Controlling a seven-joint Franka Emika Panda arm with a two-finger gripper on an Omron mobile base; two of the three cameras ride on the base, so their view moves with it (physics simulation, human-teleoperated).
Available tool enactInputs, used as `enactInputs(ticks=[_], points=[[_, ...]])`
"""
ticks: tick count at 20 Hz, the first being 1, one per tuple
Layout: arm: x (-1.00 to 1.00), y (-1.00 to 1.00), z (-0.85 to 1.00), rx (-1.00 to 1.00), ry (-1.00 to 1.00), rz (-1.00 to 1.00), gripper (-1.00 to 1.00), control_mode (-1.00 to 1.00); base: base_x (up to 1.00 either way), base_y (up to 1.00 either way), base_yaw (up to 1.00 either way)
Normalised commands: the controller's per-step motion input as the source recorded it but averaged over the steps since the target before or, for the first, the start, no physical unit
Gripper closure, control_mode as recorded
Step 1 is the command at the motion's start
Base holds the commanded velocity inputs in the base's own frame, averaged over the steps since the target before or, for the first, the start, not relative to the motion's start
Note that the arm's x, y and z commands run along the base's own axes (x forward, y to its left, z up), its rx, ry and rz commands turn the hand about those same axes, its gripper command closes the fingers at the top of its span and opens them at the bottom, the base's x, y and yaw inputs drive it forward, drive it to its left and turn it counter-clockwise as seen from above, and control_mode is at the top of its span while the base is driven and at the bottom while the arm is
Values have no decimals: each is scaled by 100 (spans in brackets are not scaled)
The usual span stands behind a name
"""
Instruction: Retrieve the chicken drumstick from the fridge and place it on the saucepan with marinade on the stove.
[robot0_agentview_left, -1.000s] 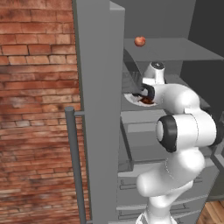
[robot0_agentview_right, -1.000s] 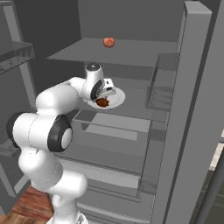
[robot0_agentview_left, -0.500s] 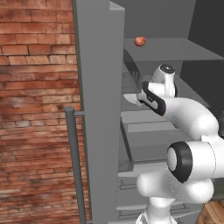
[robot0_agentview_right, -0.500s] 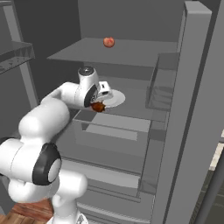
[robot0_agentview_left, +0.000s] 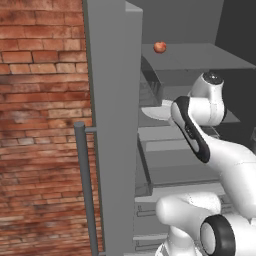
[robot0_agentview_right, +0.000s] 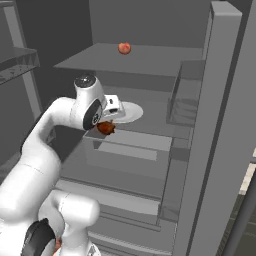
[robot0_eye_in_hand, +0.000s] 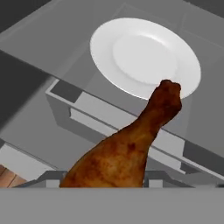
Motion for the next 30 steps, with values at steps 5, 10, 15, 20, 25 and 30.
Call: enactInputs(ticks=[5,10,15,20,25,30], points=[[-100,-10,38,0,0,-8,100,-100,0,0,0],[-100,0,63,0,-1,-9,100,-100,0,0,0],[-85,2,86,-2,-11,-6,100,-100,0,0,0],[-58,3,63,-3,-19,-4,100,-100,0,0,0],[-32,0,-5,0,0,1,100,-100,0,0,0],[-100,-8,-8,3,-14,13,100,-100,0,0,0]])
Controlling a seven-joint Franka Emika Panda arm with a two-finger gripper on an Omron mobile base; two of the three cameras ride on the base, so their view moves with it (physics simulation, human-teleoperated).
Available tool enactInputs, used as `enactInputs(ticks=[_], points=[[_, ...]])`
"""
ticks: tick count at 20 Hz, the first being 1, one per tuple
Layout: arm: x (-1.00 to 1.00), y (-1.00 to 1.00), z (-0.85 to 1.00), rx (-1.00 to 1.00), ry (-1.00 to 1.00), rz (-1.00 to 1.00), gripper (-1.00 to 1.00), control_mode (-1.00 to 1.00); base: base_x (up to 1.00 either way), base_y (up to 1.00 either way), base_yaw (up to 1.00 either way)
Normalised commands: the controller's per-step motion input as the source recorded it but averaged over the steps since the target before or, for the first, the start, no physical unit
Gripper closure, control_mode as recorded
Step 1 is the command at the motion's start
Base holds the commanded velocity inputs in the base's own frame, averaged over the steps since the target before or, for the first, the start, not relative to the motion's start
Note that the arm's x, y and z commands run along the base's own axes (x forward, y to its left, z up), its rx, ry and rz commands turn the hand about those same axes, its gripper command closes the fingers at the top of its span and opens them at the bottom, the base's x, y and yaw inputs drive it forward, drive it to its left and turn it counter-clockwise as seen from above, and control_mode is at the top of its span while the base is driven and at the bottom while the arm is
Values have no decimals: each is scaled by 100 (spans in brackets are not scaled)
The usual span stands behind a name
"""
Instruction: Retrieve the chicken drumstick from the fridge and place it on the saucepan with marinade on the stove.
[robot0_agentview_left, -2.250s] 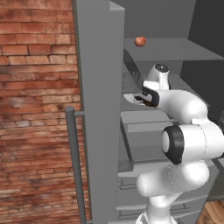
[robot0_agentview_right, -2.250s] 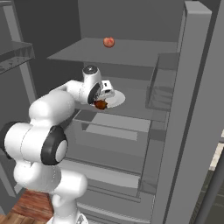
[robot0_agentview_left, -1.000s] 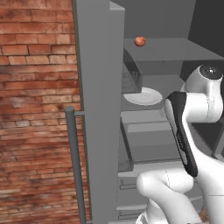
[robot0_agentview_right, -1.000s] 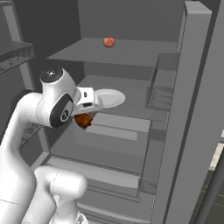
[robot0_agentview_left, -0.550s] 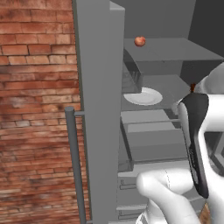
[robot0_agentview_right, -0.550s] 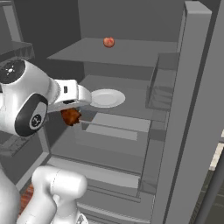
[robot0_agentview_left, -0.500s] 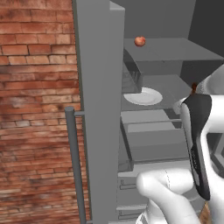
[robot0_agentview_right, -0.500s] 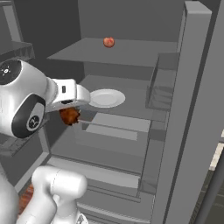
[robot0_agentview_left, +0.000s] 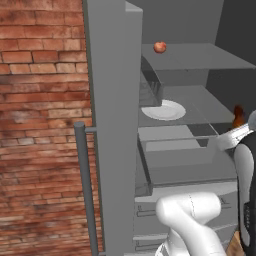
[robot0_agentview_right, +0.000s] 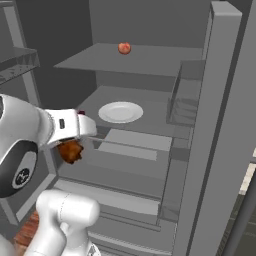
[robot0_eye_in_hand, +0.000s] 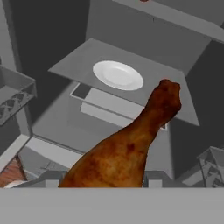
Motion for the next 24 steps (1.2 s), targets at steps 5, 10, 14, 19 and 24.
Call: enactInputs(ticks=[5,10,14,19,24], points=[[-100,-1,0,1,-20,19,100,-100,0,0,0],[-86,4,1,0,-12,26,100,-100,0,0,0],[65,29,11,0,-5,-3,100,-100,0,0,0],[98,31,41,-1,8,-5,100,-100,0,0,0],[25,4,4,0,10,-1,100,-100,0,0,0]])
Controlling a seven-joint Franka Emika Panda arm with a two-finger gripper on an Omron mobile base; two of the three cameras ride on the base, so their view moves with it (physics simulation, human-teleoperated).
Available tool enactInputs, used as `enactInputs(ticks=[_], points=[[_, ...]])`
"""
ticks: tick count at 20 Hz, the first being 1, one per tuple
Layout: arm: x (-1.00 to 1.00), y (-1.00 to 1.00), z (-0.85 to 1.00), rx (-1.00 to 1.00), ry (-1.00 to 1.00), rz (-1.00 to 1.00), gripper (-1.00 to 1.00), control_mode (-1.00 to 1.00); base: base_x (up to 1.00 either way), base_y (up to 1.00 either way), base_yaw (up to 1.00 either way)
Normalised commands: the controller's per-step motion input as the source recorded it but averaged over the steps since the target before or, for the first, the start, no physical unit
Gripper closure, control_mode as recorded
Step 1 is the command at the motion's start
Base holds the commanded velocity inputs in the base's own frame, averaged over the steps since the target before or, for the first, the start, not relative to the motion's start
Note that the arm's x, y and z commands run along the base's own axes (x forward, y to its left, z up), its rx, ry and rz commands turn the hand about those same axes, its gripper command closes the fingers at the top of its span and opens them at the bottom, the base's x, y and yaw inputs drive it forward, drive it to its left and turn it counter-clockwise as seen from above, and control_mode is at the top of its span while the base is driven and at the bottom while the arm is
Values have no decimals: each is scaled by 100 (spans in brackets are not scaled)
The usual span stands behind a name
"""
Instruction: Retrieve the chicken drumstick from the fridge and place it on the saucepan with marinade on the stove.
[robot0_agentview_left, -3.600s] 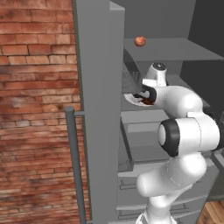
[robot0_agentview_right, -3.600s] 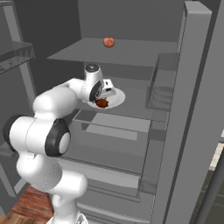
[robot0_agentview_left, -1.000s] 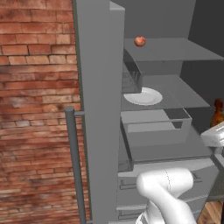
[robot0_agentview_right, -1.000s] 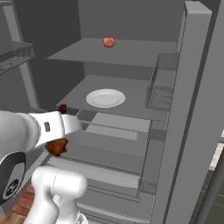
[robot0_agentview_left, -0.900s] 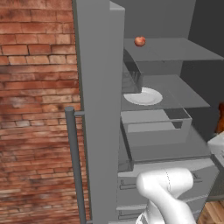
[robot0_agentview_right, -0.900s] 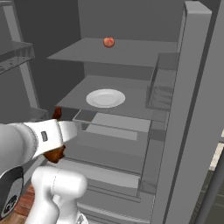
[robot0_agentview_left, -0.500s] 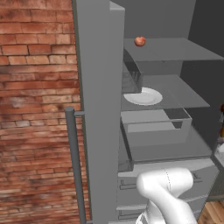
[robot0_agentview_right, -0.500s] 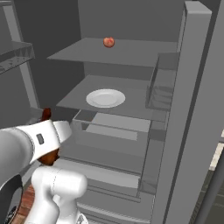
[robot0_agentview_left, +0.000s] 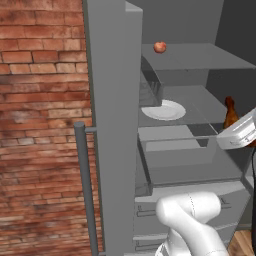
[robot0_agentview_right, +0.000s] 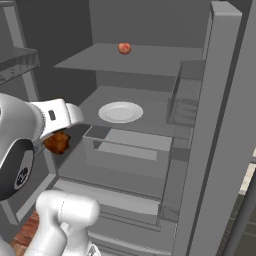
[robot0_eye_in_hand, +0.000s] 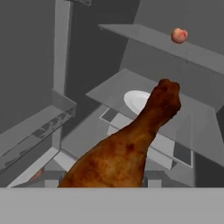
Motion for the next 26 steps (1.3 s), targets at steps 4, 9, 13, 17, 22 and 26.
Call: enactInputs(ticks=[4,9,13,17,22,26], points=[[0,0,0,0,0,0,100,-100,0,0,0],[0,0,0,0,0,0,100,-100,0,0,0],[0,0,0,0,0,0,100,-100,0,0,0],[0,0,0,0,0,0,100,-100,0,0,0],[-3,0,0,0,0,0,100,100,-48,0,0],[0,0,0,0,0,0,100,100,-77,0,0]])
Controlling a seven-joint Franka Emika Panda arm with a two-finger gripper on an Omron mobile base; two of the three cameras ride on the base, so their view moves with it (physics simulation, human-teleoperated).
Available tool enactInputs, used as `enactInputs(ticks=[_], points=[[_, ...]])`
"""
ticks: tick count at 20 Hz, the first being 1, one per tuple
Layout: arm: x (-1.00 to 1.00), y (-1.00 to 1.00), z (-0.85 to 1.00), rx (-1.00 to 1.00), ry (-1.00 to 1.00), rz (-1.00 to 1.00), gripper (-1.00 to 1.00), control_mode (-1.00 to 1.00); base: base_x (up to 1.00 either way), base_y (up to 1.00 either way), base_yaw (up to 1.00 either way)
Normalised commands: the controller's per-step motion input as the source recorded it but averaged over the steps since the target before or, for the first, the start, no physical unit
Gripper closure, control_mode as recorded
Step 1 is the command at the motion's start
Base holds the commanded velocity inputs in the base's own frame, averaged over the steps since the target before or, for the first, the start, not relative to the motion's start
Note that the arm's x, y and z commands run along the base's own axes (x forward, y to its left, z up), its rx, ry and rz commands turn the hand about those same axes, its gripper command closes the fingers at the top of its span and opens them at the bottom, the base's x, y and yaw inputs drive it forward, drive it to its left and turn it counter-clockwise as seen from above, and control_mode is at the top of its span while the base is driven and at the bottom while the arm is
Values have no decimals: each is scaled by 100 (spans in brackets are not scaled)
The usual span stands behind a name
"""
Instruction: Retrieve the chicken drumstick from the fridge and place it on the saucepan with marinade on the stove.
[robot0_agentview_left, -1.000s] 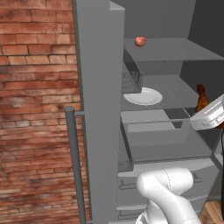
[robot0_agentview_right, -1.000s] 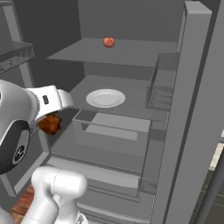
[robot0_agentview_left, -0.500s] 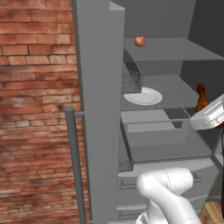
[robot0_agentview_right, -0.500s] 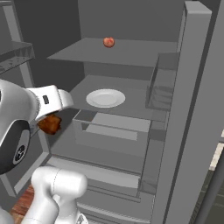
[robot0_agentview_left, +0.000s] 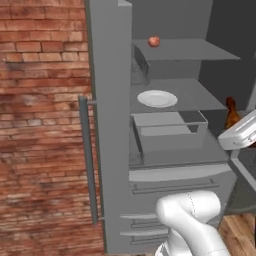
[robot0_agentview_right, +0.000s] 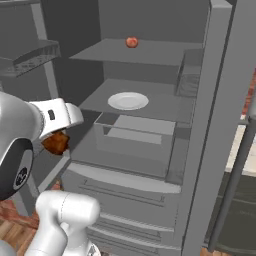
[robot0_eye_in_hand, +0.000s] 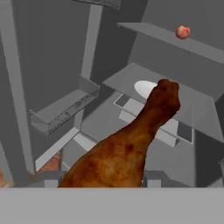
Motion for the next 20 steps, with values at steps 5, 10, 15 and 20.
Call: enactInputs(ticks=[5,10,15,20], points=[[0,0,0,0,0,0,100,100,-46,0,-14],[0,0,0,0,0,0,100,100,-51,0,-48],[0,0,0,0,0,0,100,100,-87,0,-56],[0,0,0,0,0,0,100,100,-78,0,-67]])
